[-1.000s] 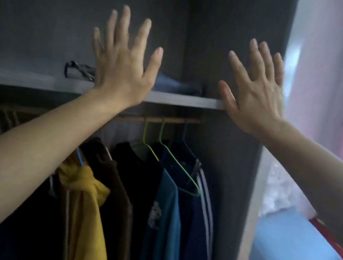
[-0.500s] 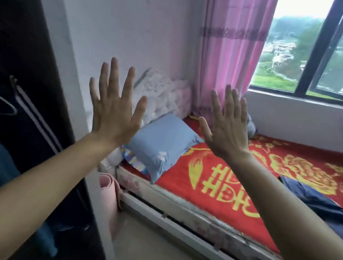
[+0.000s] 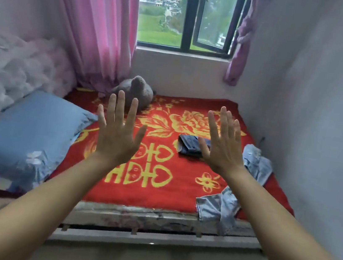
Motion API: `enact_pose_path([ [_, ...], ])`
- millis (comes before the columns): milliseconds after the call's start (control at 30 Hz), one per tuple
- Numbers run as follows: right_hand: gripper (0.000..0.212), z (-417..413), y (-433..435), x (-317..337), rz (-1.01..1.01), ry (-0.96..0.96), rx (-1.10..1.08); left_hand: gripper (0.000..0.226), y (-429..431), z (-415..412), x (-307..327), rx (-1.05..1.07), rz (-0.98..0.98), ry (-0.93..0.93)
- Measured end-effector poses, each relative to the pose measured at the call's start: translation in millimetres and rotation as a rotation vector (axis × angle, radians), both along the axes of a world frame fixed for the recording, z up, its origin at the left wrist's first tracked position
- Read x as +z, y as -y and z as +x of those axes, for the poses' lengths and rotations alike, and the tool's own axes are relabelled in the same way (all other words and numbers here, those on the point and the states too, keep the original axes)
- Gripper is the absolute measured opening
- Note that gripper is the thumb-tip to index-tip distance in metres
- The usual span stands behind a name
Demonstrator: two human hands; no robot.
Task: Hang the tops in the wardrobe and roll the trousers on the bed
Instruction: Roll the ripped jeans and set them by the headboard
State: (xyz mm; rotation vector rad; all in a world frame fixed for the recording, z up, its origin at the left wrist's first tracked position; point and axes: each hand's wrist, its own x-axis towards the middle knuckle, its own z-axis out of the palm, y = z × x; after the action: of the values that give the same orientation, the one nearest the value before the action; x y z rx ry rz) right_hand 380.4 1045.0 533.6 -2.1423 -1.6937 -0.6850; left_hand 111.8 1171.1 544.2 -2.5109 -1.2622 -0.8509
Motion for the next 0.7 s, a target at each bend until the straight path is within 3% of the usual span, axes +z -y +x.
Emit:
enact_pose_path([
  [367,0.078,215.4,69.4,4.9,-0.001,-0.064,-0.479,0.071,-57.1,272.7,-0.8,-0.364,-0.1,-0.217],
  [700,0.075,404.5,58.3,-115.7,-0.186,-0.278,-0.628,0.073,-90.4,461.5,-122.8,-0.469,-0.341,-0.446],
])
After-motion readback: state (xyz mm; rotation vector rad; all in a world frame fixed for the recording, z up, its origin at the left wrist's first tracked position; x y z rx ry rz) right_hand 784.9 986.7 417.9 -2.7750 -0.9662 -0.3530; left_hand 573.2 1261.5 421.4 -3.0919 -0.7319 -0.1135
